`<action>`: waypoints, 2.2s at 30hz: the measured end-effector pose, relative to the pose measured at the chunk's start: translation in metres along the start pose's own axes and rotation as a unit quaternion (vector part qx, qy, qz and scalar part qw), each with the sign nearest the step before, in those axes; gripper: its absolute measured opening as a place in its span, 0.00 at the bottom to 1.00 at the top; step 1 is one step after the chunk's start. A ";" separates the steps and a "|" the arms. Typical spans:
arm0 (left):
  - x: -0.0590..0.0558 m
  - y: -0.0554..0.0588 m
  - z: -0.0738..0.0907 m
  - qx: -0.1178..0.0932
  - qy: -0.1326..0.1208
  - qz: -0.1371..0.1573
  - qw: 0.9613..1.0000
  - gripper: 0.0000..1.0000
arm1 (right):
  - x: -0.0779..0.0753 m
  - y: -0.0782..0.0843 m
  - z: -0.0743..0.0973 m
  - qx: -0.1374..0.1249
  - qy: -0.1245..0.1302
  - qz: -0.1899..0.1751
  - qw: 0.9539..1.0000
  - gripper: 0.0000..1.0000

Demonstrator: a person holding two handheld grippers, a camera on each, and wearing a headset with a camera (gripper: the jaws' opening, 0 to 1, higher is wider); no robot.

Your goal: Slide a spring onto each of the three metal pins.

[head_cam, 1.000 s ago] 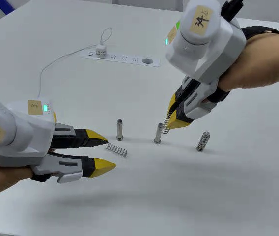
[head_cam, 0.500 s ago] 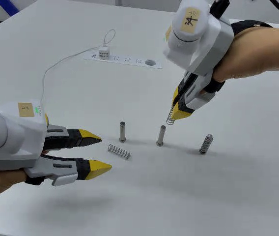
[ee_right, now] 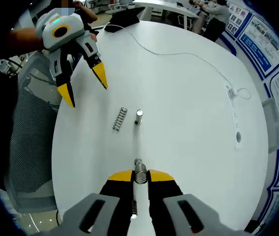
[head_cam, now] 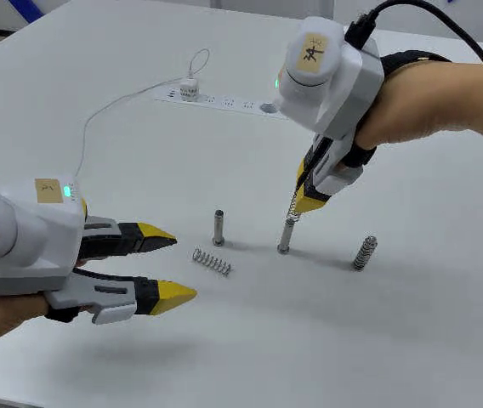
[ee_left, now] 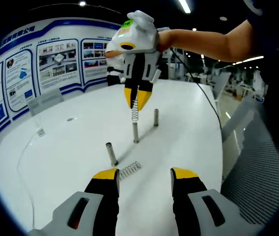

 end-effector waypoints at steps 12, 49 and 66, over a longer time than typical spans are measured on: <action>0.002 0.003 0.000 0.002 -0.001 0.002 1.000 0.43 | 0.002 0.000 -0.012 0.006 -0.010 -0.008 1.000 0.12; 0.000 0.005 0.000 0.007 -0.001 0.005 1.000 0.44 | 0.007 0.012 -0.062 0.033 -0.013 -0.024 0.999 0.12; -0.001 0.005 0.000 0.008 -0.001 0.005 1.000 0.43 | 0.015 0.001 -0.046 0.007 0.002 -0.022 1.000 0.20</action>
Point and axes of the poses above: the centre of the closed fingertips' face, and the gripper's own axes: z roughly backward along the fingers, x roughly to its left, y roughly out of its underside, the point moved 10 cm from there along z, roughly backward along the fingers, and after that the axes turned 2 degrees about -y, right-handed, at the moved point
